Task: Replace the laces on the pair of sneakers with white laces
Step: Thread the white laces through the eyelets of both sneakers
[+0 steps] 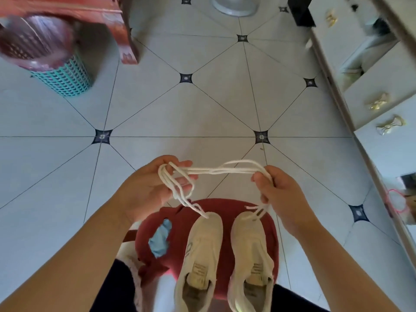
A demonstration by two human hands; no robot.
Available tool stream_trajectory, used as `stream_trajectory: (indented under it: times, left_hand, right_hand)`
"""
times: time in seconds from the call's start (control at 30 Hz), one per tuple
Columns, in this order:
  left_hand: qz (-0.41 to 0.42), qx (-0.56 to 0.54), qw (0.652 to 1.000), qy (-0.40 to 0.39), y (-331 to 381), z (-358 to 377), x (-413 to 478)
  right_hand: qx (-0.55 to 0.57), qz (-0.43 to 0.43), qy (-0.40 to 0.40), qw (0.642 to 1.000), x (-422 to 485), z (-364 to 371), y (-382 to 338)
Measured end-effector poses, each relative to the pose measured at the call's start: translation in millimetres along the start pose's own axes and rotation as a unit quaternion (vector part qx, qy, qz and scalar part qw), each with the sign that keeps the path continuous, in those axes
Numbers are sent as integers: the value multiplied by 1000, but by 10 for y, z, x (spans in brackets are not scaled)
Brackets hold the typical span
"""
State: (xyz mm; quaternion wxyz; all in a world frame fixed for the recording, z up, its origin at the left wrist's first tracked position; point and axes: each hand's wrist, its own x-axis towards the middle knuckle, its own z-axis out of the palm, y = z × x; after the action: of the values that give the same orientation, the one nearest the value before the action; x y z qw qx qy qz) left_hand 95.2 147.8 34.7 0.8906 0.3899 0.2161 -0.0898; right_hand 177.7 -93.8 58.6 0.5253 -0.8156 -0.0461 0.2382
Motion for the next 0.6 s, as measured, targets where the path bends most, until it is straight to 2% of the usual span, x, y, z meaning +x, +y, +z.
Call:
stream_trajectory:
  times: [0.17, 0.23, 0.37, 0.47, 0.6]
  left_hand:
    - [4, 166, 983, -74, -306, -391, 273]
    - [25, 207, 975, -78, -366, -398, 239]
    - [24, 131, 991, -16, -548, -212, -47]
    - [25, 122, 992, 19, -577, -58, -312]
    - [36, 56, 998, -6, -589, 26, -615]
  right_hand:
    - [55, -42, 25, 997, 186, 142, 503]
    - [77, -69, 46, 994, 114, 189, 598]
    - [178, -71, 43, 981, -280, 209, 730]
    - [220, -88, 39, 971, -620, 143, 719]
    - [297, -85, 27, 951, -890, 99, 611]
